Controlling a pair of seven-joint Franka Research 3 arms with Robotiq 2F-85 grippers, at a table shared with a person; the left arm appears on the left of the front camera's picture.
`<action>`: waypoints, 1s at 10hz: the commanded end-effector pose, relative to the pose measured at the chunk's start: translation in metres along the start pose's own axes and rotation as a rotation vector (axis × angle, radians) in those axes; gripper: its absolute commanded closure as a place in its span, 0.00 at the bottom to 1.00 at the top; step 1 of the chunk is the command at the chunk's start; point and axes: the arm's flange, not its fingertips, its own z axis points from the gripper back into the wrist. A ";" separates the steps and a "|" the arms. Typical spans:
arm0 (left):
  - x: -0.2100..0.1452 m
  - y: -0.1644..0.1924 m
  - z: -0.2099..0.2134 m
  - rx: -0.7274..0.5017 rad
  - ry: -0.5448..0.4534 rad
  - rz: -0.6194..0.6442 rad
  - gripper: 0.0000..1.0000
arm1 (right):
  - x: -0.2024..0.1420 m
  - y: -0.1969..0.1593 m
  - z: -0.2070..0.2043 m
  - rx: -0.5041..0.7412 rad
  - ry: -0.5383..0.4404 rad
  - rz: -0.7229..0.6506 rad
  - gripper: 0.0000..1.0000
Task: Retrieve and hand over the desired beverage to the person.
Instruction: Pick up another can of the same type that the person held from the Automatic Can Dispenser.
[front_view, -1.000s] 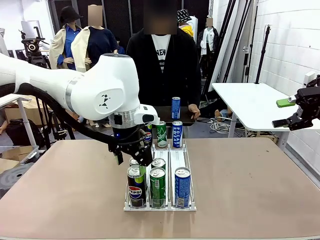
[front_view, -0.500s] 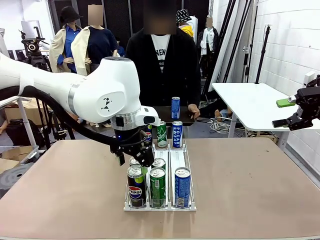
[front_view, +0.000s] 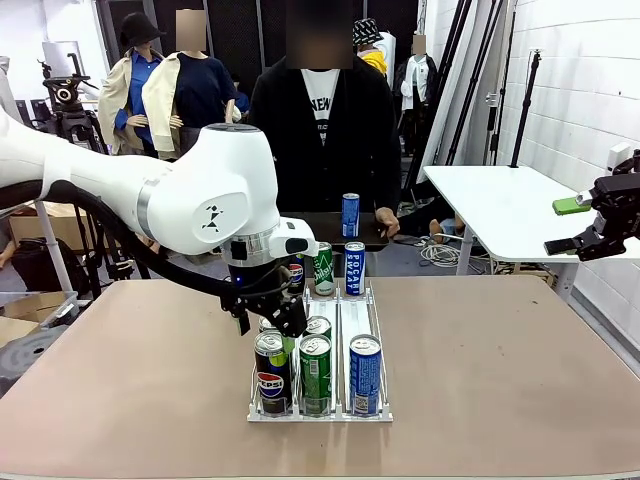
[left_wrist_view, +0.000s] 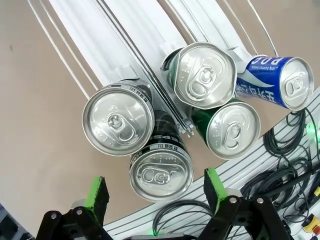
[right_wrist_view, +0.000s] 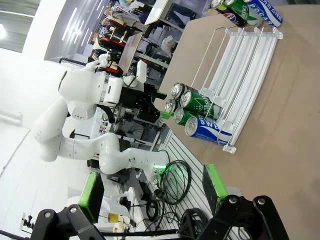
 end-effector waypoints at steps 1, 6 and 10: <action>-0.002 0.001 -0.008 0.012 -0.013 0.022 0.00 | -0.005 0.000 -0.001 0.006 0.003 0.003 0.00; -0.003 0.001 -0.025 0.001 -0.001 0.024 0.00 | -0.005 0.000 -0.001 0.006 0.003 0.003 0.00; 0.002 0.001 -0.029 -0.005 -0.026 0.030 0.00 | -0.005 0.000 -0.001 0.006 0.003 0.003 0.00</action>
